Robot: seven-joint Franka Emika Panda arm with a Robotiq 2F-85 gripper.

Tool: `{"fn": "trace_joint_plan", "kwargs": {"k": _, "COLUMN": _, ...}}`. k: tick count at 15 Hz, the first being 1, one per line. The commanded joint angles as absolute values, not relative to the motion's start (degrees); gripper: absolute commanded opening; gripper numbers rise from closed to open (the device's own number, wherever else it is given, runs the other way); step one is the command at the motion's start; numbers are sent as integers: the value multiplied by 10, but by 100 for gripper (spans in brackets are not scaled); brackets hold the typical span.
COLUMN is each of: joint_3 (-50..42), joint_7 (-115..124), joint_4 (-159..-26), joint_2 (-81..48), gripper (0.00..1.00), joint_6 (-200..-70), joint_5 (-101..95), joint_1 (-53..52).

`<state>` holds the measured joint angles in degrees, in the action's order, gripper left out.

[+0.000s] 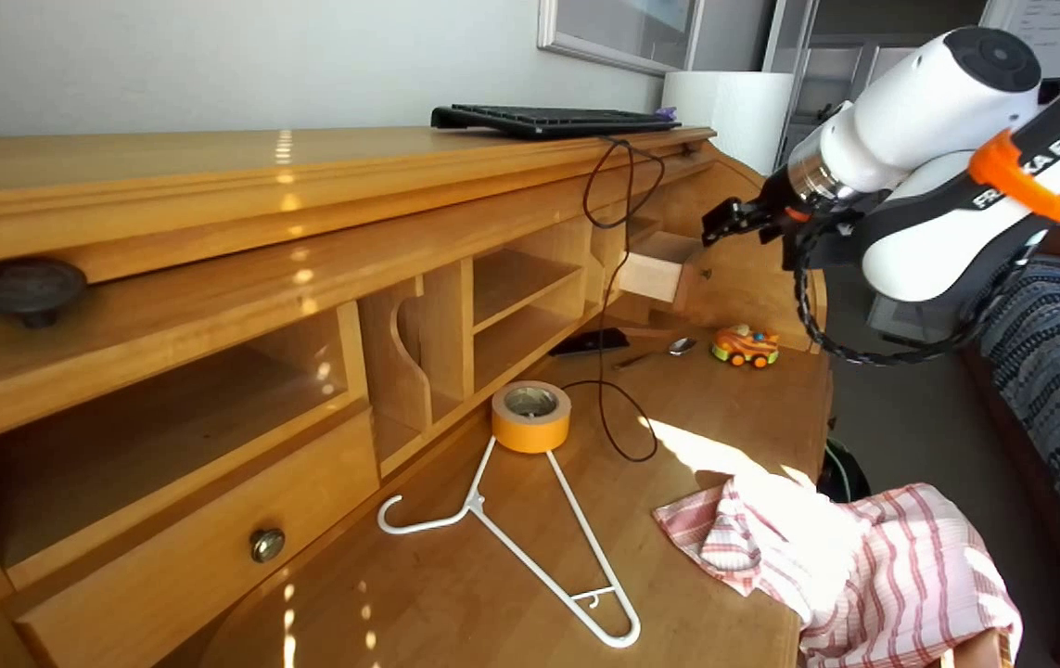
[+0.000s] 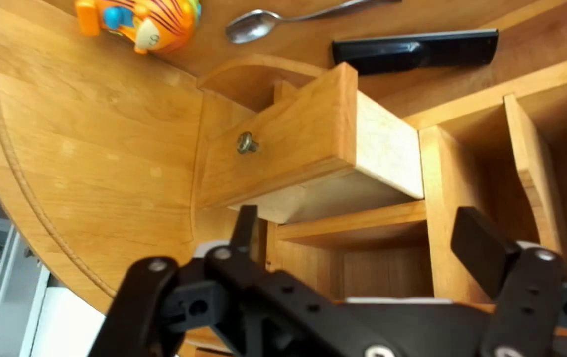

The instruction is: Put the coin in the open drawer on the right.

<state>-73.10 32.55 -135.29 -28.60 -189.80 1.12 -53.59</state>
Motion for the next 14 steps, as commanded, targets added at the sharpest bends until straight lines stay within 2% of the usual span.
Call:
{"fn": "trace_joint_plan", "kwargs": {"k": 1, "joint_3": -881, "joint_7": 252, "joint_4": -1384, "joint_2": -174, "gripper": 100, "joint_6": -1745, "joint_5": -27, "joint_1": -690}}
{"fn": "trace_joint_plan", "kwargs": {"k": 6, "joint_3": -1087, "joint_7": 158, "joint_4": -1327, "joint_2": -137, "gripper": 100, "joint_6": -1513, "joint_5": -1, "joint_1": -897}}
{"fn": "trace_joint_plan", "kwargs": {"k": 9, "joint_3": -1175, "joint_7": 67, "joint_4": -1274, "joint_2": -146, "gripper": 100, "joint_6": -1376, "joint_5": 57, "joint_1": -988}}
{"fn": "trace_joint_plan", "kwargs": {"k": 10, "joint_3": -1082, "joint_7": 86, "joint_4": -1304, "joint_2": -192, "gripper": 100, "joint_6": -1445, "joint_5": 79, "joint_1": -887}}
{"fn": "trace_joint_plan", "kwargs": {"k": 14, "joint_3": -1112, "joint_7": 49, "joint_4": -1275, "joint_2": -193, "gripper": 100, "joint_6": -1388, "joint_5": 98, "joint_1": -919}}
